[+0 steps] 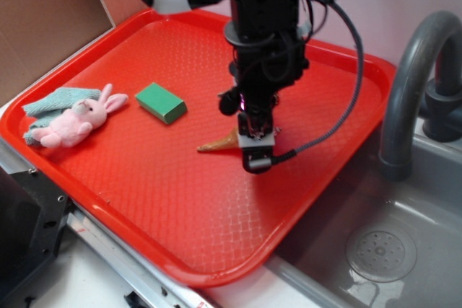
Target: Grab the shell.
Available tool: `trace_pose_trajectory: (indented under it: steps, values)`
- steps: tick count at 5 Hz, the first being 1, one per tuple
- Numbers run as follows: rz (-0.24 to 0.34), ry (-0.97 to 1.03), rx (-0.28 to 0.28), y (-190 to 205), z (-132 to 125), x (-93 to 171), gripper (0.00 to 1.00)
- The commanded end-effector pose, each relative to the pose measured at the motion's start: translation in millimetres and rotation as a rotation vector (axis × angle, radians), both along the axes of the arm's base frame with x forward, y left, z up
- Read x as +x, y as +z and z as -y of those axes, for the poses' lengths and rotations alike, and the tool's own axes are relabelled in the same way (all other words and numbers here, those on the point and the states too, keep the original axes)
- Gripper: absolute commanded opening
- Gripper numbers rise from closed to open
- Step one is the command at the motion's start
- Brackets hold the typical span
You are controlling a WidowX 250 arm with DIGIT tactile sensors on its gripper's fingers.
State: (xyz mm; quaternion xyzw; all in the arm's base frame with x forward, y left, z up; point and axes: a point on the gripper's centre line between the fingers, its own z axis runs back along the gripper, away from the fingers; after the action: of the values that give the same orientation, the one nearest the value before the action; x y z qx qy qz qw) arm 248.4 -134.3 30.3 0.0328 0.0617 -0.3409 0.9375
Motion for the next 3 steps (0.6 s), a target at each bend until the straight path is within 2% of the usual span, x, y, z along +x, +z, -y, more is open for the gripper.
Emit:
trace_pose_trajectory:
  steps: [1,3]
  values:
    - [-0.016,0.001,0.003,3.6,11.5,2.0,0.0]
    - [-0.032,-0.008,-0.009,4.3,10.0,3.9,0.0]
